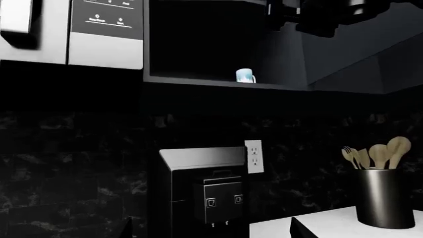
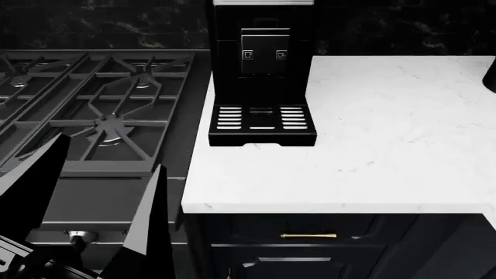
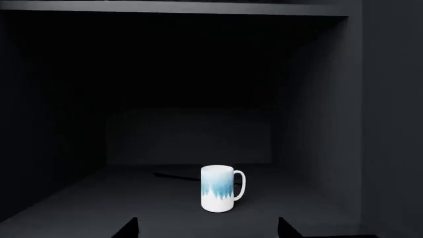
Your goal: Pick the mug from the cabinet, place it under the coffee machine dispenser, and press the start button.
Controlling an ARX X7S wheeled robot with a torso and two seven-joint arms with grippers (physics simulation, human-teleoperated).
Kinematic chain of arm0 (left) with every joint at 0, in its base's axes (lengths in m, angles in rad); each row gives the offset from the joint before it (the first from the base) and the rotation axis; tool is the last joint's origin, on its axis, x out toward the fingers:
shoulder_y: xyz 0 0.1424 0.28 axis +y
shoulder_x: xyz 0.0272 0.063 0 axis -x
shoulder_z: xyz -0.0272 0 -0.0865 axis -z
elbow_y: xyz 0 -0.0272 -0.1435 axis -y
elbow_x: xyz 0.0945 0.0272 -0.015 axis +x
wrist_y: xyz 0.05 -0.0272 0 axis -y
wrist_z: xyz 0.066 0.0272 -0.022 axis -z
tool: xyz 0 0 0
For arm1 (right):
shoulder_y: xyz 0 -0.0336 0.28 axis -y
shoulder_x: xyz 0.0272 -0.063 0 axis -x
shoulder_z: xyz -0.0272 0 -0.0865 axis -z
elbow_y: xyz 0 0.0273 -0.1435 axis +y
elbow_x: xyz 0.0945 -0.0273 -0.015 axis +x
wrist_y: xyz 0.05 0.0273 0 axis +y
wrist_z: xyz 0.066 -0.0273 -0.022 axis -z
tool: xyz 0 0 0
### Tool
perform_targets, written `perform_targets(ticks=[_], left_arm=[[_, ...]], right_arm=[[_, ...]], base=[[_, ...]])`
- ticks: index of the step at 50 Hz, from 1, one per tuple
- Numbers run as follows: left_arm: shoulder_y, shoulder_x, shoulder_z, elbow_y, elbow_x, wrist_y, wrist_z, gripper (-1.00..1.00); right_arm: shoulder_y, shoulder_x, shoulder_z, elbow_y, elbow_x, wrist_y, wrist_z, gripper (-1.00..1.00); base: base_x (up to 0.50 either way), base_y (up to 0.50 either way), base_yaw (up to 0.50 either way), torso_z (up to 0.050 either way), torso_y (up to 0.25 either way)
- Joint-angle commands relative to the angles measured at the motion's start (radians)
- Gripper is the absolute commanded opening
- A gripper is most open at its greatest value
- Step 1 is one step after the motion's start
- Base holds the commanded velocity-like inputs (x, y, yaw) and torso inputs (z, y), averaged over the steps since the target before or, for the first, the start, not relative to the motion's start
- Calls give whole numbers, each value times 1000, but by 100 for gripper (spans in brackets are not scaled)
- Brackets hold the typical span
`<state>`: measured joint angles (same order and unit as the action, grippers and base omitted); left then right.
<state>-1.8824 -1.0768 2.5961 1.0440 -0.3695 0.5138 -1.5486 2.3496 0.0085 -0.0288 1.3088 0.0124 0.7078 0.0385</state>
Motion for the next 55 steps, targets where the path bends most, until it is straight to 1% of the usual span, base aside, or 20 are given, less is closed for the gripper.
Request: perform_targets(ticks=[1,12,17,20,23,24,25,26,27,28,30,31,32,33,35,42,55], left_arm=[[-7,7,9,1,5,2,-7,100],[-11,8,22,2,17,3,-16,100],[-20,2,27,2,19,5,-16,100],[-43,-15,39,2,17,13,-16,100],[-143,-47,101,3,7,36,-16,100],[-213,-56,151,3,4,42,-18,100],[-317,-64,224,3,-2,66,-20,100],[-454,-76,317,3,-12,100,-21,100],[-473,-93,286,3,-30,83,-18,100],[-474,-159,209,3,-84,51,55,100],[-473,-368,-13,3,-270,-34,329,100],[-473,-430,-94,3,-339,-61,414,100],[-471,-462,-145,3,-379,-78,457,100],[-470,-474,-165,3,-393,-85,469,100],[-467,-474,-162,3,-389,-84,464,100],[-472,-415,-67,3,-316,-52,395,100],[-473,-375,4,3,-258,-29,337,100]], right_arm=[[0,0,0,0,0,0,0,100],[0,0,0,0,0,0,0,100],[0,0,0,0,0,0,0,100],[0,0,0,0,0,0,0,100],[0,0,0,0,0,0,0,100],[0,0,0,0,0,0,0,100],[0,0,0,0,0,0,0,100],[0,0,0,0,0,0,0,100],[0,0,0,0,0,0,0,100],[0,0,0,0,0,0,0,100],[0,0,0,0,0,0,0,100],[0,0,0,0,0,0,0,100],[0,0,0,0,0,0,0,100],[0,0,0,0,0,0,0,100],[0,0,0,0,0,0,0,100],[0,0,0,0,0,0,0,100],[0,0,0,0,0,0,0,100]], base=[[395,0,0,0,0],[380,0,0,0,1],[14,0,0,0,2],[0,0,0,0,0],[0,-81,0,0,0],[0,-156,0,0,0],[0,-156,0,0,0],[0,-156,0,0,0],[0,-156,0,0,0],[0,-152,0,0,0],[0,-158,0,0,0],[0,-191,0,0,0],[0,-418,0,0,0],[0,-422,0,0,0],[0,-381,0,0,0],[0,0,0,0,0],[92,0,0,0,0]])
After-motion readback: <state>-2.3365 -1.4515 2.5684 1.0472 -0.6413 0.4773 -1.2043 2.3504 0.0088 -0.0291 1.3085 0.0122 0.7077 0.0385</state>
